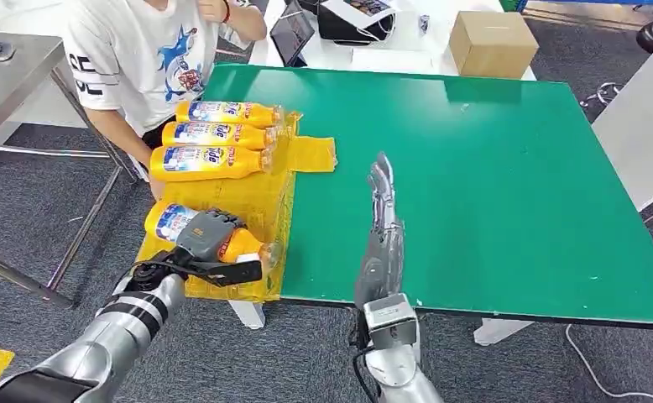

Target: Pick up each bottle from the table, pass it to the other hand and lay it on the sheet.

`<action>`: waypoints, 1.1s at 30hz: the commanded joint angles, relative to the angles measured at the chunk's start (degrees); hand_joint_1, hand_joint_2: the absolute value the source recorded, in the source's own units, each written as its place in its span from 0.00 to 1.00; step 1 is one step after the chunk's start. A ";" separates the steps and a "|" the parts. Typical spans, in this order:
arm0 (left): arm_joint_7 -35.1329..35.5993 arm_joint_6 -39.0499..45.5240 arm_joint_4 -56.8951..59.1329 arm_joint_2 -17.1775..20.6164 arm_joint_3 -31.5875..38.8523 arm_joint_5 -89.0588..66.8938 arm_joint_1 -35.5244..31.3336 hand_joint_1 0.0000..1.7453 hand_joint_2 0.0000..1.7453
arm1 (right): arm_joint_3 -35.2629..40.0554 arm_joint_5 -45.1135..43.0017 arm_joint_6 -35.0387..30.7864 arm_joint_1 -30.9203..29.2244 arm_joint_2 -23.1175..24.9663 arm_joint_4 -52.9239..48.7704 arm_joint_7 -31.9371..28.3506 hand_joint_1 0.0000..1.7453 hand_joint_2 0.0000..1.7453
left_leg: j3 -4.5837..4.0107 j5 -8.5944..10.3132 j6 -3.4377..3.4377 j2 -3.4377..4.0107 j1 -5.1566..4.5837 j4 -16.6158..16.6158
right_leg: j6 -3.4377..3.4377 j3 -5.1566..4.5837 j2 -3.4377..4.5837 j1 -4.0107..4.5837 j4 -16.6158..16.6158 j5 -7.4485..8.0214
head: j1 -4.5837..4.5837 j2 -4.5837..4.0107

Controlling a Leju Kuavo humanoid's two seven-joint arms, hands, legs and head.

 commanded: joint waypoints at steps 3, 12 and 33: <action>-0.58 -10.69 7.36 0.67 3.29 3.36 -2.08 0.00 1.00 | 0.89 0.36 2.50 -1.66 -0.73 8.89 0.61 0.00 0.00 | 0.23 -0.05 -0.06 0.10 0.03 -0.08 | -0.06 0.21 0.13 0.03 -0.09 -0.01 | 0.00 0.00; -4.44 -19.99 6.37 1.69 4.06 8.21 -0.88 0.00 0.00 | -0.32 -1.44 5.24 -2.24 0.01 11.74 0.06 0.00 0.00 | 0.41 -0.06 -0.06 0.02 0.04 -0.08 | -0.07 0.41 0.07 0.02 -0.09 -0.04 | 0.02 0.00; -15.74 9.37 -23.75 -7.05 15.95 34.78 9.35 0.00 0.00 | 0.39 1.01 4.20 -1.87 1.52 15.13 1.35 0.00 0.00 | 0.76 -0.04 -0.07 -0.23 0.07 -0.06 | -0.10 0.75 -0.25 0.05 -0.07 -0.09 | 0.00 0.00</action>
